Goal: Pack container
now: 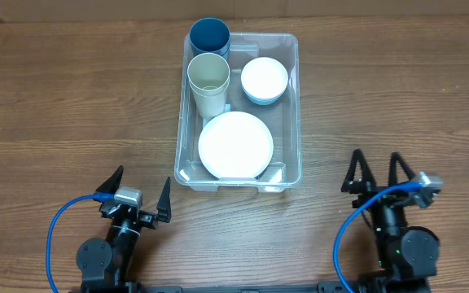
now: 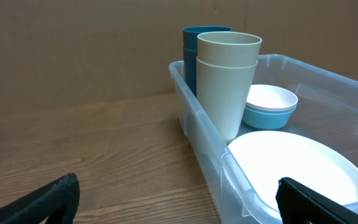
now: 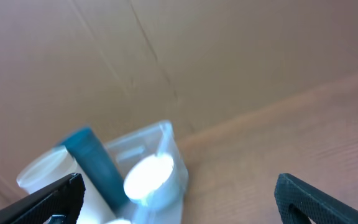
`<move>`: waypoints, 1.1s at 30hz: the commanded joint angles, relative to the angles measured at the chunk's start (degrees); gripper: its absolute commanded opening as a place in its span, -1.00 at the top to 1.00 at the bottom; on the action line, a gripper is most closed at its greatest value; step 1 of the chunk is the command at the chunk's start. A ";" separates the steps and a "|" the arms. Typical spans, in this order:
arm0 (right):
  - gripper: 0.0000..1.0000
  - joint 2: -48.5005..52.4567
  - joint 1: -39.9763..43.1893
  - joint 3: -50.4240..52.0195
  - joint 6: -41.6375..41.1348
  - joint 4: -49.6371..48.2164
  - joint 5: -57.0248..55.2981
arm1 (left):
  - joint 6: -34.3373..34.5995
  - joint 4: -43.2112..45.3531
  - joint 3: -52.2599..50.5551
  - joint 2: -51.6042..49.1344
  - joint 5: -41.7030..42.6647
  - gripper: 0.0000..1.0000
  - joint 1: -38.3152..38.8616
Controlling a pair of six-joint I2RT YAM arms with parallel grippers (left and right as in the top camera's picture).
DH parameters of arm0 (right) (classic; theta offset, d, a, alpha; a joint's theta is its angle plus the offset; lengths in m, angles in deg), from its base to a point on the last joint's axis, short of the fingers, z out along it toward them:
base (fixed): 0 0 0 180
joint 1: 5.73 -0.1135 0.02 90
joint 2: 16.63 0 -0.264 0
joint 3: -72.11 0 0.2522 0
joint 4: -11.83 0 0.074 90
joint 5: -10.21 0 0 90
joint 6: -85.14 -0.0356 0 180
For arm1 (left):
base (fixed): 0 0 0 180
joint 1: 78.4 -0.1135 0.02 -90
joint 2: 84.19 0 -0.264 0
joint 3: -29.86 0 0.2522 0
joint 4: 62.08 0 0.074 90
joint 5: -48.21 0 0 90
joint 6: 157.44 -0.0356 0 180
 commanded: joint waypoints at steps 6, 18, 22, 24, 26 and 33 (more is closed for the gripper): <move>-1.00 -7.67 0.33 4.81 -0.26 2.84 3.58 | 0.76 0.02 -0.17 0.50 -0.15 -1.00 -0.42; -1.00 -7.67 0.44 4.83 1.25 9.62 5.05 | 0.76 0.02 -0.17 0.50 -0.15 -1.00 -0.42; -1.00 -7.67 0.44 4.83 1.25 9.62 5.05 | 0.76 0.02 -0.17 0.50 -0.15 -1.00 -0.42; -1.00 -7.67 0.44 4.83 1.25 9.62 5.05 | 0.76 0.02 -0.17 0.50 -0.15 -1.00 -0.42; -1.00 -7.67 0.44 4.83 1.25 9.62 5.05 | 0.76 0.02 -0.17 0.50 -0.15 -1.00 -0.42; -1.00 -7.67 0.44 4.83 1.25 9.62 5.03 | 0.74 0.02 -0.17 0.50 -0.15 -1.00 -0.42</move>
